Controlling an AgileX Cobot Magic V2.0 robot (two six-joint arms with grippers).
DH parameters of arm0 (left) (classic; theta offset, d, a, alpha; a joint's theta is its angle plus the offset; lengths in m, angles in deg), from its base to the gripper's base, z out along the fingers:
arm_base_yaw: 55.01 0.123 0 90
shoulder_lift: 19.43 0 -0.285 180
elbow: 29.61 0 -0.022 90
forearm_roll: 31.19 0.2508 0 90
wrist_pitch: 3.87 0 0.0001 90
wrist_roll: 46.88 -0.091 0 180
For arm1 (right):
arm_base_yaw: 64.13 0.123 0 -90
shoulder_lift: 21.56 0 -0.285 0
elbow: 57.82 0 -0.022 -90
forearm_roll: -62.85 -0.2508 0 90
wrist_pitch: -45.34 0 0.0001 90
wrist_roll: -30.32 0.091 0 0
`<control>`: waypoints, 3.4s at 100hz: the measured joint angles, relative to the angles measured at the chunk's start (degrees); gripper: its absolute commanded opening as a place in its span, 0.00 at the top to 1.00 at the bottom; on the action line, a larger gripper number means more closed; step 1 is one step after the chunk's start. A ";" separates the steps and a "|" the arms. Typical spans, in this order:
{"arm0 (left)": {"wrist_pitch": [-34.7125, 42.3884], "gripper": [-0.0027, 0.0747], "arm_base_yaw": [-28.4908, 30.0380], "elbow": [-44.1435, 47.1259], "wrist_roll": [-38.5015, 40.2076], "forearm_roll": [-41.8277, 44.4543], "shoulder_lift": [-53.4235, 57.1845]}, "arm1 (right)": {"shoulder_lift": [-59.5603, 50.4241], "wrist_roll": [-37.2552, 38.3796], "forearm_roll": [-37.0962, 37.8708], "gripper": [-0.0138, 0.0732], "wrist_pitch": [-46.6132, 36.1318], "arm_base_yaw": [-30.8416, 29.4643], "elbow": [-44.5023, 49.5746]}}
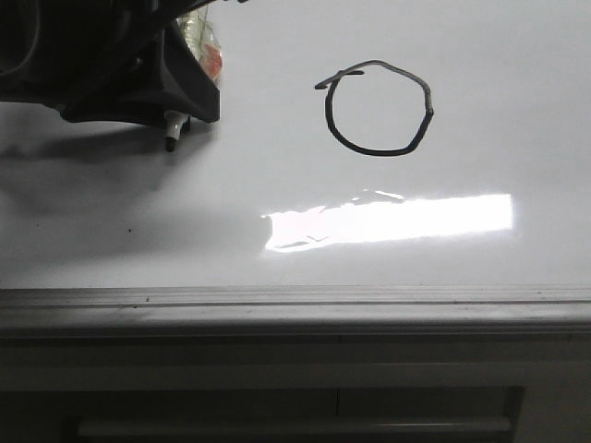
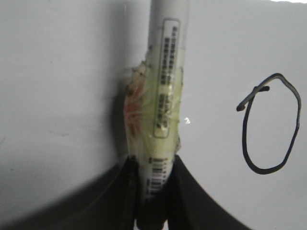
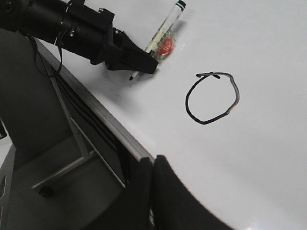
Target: Write number 0 on whiteboard
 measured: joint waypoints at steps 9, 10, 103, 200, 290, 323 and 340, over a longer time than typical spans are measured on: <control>0.37 0.54 0.00 0.00 0.00 0.00 0.00 | 0.00 0.00 -0.12 0.91 -0.13 0.00 0.00; 0.53 0.51 0.00 0.00 0.00 0.00 0.00 | 0.00 0.00 -0.12 0.91 -0.13 0.00 0.00; -24.45 0.99 -22.89 8.18 -11.94 0.05 29.24 | -0.83 8.52 22.00 0.91 -10.22 0.00 8.57; -22.56 0.99 -20.97 13.81 -12.08 2.04 39.28 | -0.87 9.81 22.23 0.91 -8.92 0.00 8.71; 26.03 0.99 35.13 23.67 -33.75 -8.22 62.13 | -0.96 9.81 22.23 0.91 -8.92 0.00 8.71; 3.47 0.99 37.16 24.26 -63.54 -32.87 63.52 | -0.96 9.81 22.23 0.91 -8.92 0.00 8.71; 5.36 0.99 37.40 30.51 -64.33 -29.62 63.75 | -0.96 9.81 22.23 0.91 -8.92 0.00 8.71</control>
